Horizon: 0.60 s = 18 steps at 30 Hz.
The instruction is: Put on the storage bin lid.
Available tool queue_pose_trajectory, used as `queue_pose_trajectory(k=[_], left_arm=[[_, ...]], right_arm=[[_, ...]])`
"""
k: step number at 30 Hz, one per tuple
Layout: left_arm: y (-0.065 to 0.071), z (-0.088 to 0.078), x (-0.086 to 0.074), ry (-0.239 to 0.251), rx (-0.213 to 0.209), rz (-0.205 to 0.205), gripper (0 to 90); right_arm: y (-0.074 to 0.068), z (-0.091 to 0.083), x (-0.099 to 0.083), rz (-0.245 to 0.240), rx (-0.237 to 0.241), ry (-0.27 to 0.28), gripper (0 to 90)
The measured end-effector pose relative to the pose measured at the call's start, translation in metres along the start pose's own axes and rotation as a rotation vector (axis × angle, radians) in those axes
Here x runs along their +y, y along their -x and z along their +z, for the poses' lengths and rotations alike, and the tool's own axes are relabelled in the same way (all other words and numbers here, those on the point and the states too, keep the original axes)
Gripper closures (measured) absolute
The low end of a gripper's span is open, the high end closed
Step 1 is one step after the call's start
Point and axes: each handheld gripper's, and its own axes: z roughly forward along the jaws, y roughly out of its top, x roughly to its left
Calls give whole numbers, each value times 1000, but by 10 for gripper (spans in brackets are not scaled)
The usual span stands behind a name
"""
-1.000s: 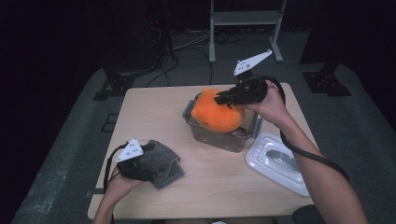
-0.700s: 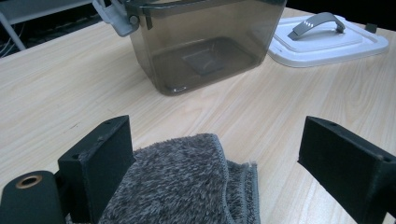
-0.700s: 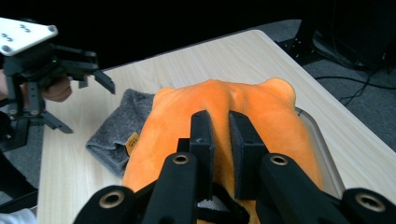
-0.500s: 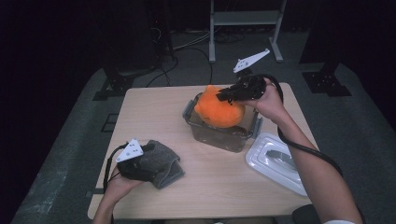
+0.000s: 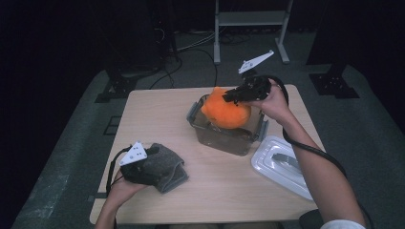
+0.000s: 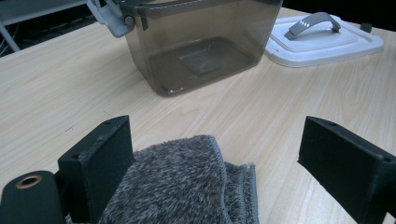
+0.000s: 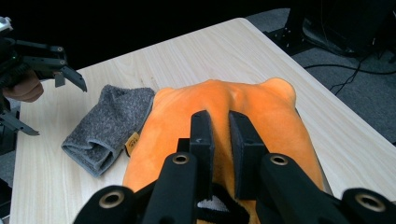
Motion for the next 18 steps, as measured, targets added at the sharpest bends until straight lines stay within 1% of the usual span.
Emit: queue_pose_trajectory(k=[7,10,18], left_arm=[[1,3,1,-6,-8,8,91],[1,3,1,-10,-11,8,91],[1,7,0,-17,-20,4,91]], right_arm=[[9,7,-8,14,-5,-14,803],[13,11,-11,25,2,-21,803],[20,21,-18,31,4,-45,803]])
